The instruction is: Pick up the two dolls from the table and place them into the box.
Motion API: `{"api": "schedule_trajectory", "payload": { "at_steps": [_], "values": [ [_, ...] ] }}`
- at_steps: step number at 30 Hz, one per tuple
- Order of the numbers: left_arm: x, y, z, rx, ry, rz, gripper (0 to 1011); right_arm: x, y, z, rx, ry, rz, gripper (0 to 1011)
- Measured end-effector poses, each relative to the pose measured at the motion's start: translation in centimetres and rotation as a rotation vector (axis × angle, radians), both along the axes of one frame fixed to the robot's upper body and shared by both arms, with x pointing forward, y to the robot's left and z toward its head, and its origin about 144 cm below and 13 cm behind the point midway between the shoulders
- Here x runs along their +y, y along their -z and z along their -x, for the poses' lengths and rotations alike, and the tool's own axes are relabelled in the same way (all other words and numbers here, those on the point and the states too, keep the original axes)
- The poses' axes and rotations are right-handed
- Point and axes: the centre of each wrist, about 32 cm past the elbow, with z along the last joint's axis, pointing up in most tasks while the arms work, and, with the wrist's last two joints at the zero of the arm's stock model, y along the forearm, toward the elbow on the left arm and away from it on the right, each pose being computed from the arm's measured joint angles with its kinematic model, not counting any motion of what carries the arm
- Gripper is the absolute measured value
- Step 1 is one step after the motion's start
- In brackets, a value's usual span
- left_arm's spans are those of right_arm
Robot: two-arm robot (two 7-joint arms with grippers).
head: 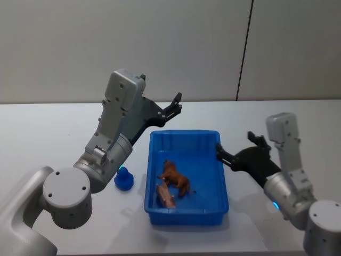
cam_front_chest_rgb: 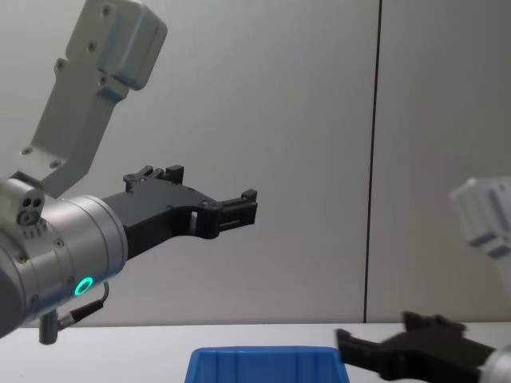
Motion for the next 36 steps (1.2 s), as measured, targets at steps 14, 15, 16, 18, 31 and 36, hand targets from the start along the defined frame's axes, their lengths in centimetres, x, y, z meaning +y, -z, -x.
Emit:
{"api": "schedule_trajectory", "payload": {
  "at_steps": [14,15,16,18,31,36],
  "values": [
    [0.4,0.1,0.3,0.025,-0.012,0.003,1001,-2.1,0.4,2.0,0.026,0.140,0.017,1001],
    [0.5,0.1,0.4,0.030,-0.014,0.003,1001,-2.3,0.4,2.1,0.028,0.147,0.018,1001],
    [0.7,0.1,0.5,0.039,-0.018,0.006,1001,-2.3,0.4,2.2,0.028,0.151,0.019,1001],
    [0.9,0.2,0.6,0.054,-0.024,0.008,1001,-2.4,0.4,2.3,0.029,0.157,0.020,1001],
    [2.8,0.5,1.6,0.199,-0.068,0.025,1001,-2.9,0.4,2.8,0.036,0.189,0.026,1001],
    [3.7,0.7,1.8,0.272,-0.082,0.023,1001,-3.0,0.5,2.9,0.037,0.195,0.027,1001]
  ]
}}
